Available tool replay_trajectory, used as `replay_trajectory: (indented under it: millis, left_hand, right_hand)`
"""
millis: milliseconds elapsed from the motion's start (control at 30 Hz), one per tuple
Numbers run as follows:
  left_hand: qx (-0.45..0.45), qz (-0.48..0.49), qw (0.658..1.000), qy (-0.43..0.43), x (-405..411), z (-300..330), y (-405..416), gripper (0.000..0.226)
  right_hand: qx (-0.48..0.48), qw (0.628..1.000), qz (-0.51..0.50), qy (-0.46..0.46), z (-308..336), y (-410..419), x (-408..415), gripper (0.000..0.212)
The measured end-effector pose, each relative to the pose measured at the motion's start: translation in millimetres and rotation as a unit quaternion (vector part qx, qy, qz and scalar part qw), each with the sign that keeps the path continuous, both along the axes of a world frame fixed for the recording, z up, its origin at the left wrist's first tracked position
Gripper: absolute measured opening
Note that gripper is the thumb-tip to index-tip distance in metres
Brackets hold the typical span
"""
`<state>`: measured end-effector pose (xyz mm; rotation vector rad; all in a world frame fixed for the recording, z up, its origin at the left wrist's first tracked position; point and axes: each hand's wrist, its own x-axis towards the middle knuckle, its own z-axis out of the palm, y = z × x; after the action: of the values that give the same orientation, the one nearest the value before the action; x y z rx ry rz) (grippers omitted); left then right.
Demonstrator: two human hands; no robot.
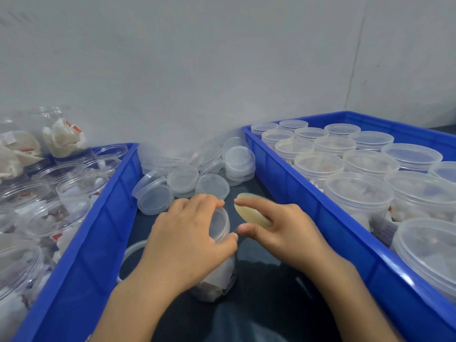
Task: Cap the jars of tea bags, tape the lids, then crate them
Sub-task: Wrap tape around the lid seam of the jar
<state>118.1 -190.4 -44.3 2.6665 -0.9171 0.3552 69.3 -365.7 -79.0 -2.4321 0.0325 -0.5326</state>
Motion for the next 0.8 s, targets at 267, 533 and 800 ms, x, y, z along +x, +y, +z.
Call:
replay_trajectory:
  millis: [267, 533, 800]
  left_hand:
    - [0.032, 0.038, 0.999, -0.021, -1.1, -1.9, -3.3, 0.052]
    - [0.014, 0.128, 0.991, -0.025, -5.6, -5.7, -11.2, 0.046]
    - [0.010, 0.207, 0.978, -0.027, -4.3, -4.1, -22.2, 0.035]
  right_hand:
    - [-0.039, 0.989, -0.048, -0.137, -11.5, 15.1, 6.1, 0.060]
    - [0.053, 0.979, -0.081, -0.181, -18.8, 25.4, 14.2, 0.054]
    - [0.143, 0.980, -0.072, -0.118, -13.6, 27.1, 36.1, 0.051]
